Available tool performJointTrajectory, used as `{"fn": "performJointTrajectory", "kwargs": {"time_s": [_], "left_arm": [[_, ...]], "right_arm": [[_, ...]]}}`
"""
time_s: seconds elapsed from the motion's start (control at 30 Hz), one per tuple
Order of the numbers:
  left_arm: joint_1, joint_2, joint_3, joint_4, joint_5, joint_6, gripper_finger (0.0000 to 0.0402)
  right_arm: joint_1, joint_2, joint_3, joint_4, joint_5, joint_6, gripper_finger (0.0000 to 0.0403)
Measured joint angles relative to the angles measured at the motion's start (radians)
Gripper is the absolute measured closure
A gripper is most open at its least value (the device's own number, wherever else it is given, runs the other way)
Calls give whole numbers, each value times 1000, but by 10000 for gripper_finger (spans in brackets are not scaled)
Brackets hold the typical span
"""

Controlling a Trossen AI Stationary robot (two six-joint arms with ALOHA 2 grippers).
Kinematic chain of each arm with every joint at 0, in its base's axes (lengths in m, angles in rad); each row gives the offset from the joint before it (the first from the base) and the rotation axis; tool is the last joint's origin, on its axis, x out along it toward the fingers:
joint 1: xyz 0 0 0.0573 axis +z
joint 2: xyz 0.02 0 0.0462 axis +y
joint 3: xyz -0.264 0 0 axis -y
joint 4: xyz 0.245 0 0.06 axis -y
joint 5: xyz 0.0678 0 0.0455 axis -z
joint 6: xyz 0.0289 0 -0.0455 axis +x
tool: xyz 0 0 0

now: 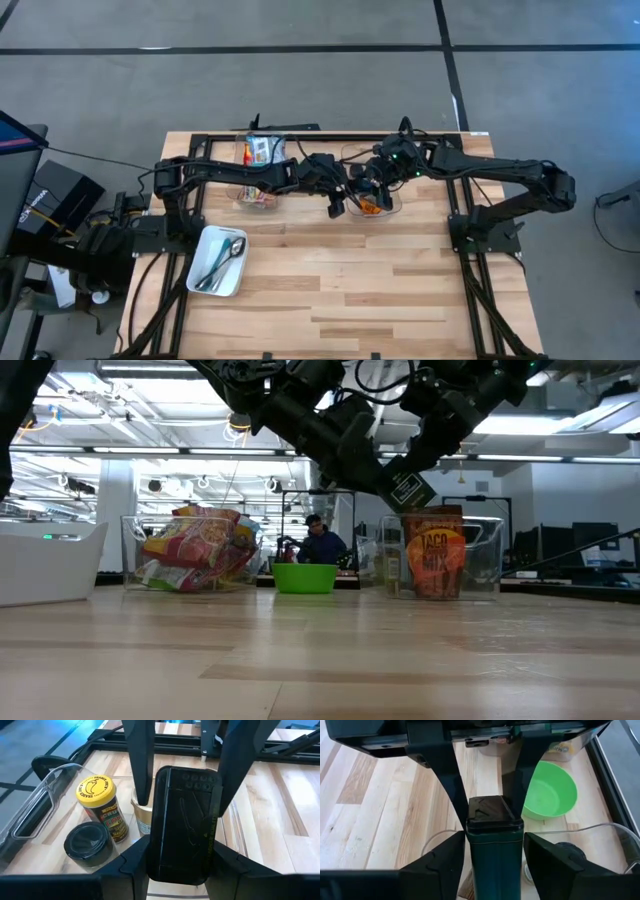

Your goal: Pick & Place Food Item

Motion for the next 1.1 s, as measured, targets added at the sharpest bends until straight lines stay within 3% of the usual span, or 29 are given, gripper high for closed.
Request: {"fn": "performJointTrajectory", "kwargs": {"time_s": [0.37,0.63,0.83,1.1], "left_arm": [[0,0,0,-1,3,-1,259],[1,0,0,2,0,0,238],[1,0,0,-6,0,0,190],[12,-49,-2,-90,-26,0,141]], "right_arm": [[0,0,0,-4,-3,-4,293],[-1,0,0,2,0,1,274],[-11,0,0,8,3,0,296],[-37,-1,0,12,4,-8,283]]}}
